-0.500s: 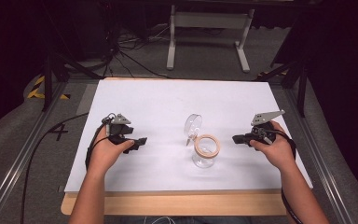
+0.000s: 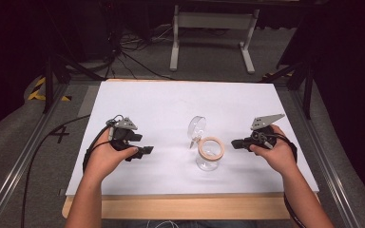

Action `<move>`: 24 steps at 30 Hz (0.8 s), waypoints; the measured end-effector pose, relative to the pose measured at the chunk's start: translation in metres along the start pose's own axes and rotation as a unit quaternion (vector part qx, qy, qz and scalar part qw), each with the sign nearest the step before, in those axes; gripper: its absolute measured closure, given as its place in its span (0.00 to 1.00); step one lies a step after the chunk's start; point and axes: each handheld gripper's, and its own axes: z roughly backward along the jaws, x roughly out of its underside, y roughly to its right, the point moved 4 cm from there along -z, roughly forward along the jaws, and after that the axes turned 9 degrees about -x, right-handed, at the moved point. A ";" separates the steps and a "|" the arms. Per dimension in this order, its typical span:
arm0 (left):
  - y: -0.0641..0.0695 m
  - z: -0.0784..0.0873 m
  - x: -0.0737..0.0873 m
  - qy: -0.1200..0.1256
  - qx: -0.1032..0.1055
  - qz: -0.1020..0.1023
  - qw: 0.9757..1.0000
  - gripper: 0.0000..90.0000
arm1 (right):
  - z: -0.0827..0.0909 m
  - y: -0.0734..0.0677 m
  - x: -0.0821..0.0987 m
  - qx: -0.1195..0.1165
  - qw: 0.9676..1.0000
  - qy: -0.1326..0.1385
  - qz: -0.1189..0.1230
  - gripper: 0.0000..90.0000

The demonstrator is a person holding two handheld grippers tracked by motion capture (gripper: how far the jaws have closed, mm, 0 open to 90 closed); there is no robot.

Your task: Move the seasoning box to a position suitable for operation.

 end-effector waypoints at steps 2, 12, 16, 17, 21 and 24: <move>0.003 0.000 -0.002 0.006 0.003 -0.002 1.000 0.35 | -0.006 -0.003 -0.001 -0.003 1.000 -0.007 0.004 1.00; 0.017 -0.003 -0.007 0.010 0.019 -0.025 0.999 0.31 | -0.033 -0.009 0.001 -0.004 0.999 -0.042 0.013 1.00; 0.015 -0.003 -0.005 0.009 0.017 -0.021 1.000 0.31 | -0.035 -0.008 0.002 -0.004 0.999 -0.043 0.009 1.00; 0.014 -0.004 -0.005 0.008 0.017 -0.023 1.000 0.31 | -0.036 -0.008 0.002 -0.003 0.999 -0.046 0.010 1.00; 0.014 -0.004 -0.004 0.008 0.018 -0.022 1.000 0.31 | -0.037 -0.007 0.003 -0.001 0.999 -0.048 0.009 1.00; 0.013 -0.005 -0.004 0.003 0.018 -0.021 1.000 0.31 | -0.041 -0.007 0.005 0.002 0.998 -0.058 0.007 1.00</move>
